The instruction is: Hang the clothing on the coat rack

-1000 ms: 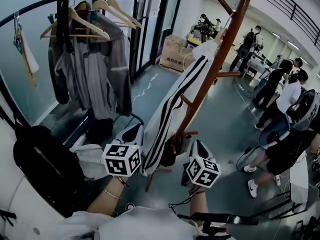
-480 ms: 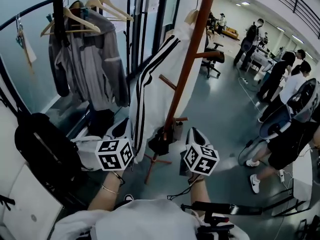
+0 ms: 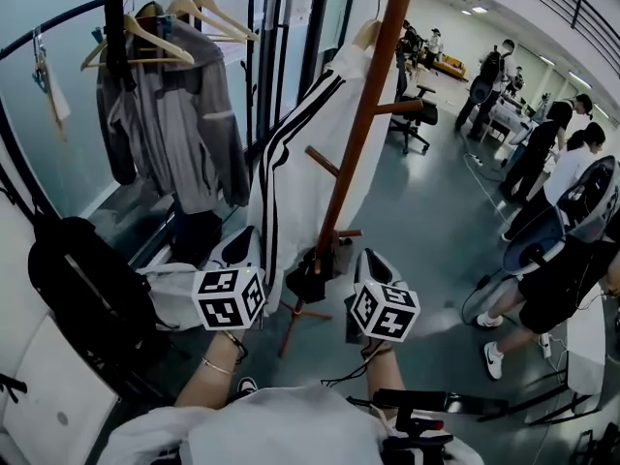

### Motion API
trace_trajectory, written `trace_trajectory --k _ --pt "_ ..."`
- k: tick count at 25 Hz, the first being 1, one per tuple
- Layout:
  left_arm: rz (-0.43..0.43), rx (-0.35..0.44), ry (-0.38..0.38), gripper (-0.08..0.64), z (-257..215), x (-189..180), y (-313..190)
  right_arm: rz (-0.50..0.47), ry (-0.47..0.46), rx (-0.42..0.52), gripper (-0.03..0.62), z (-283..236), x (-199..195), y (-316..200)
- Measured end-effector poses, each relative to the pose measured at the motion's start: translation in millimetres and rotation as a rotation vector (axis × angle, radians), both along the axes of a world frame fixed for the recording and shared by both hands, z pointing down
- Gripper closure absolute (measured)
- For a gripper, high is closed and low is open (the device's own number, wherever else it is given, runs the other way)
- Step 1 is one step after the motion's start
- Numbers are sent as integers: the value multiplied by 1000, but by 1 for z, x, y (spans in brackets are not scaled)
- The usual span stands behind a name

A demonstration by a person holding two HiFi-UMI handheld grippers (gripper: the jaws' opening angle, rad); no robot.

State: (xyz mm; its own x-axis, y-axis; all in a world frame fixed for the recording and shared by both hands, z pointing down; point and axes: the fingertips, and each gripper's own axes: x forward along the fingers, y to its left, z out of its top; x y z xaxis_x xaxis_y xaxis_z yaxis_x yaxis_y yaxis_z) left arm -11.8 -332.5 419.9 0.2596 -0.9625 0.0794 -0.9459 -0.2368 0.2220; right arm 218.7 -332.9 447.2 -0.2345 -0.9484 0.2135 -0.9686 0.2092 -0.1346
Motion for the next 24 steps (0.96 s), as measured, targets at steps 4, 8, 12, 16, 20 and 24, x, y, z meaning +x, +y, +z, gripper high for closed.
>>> trace_trajectory --k 4,8,12,16,20,24 --pt "5 -18 0 552 7 -2 -5 4 4 -8 569 3 -2 -4" --pt "20 -31 0 552 12 -2 -12 10 23 -16 571 8 -8 -9" --pt "34 -48 -4 552 20 -3 -18 17 40 -16 570 9 -11 -13" --pt "52 -59 -8 552 26 0 -22 27 47 -20 570 13 -10 -17" --pt "64 -63 -15 552 28 2 -27 33 46 -28 570 17 -10 -20" --pt "71 -60 -20 552 25 0 -33 31 54 -26 569 14 -13 -25"
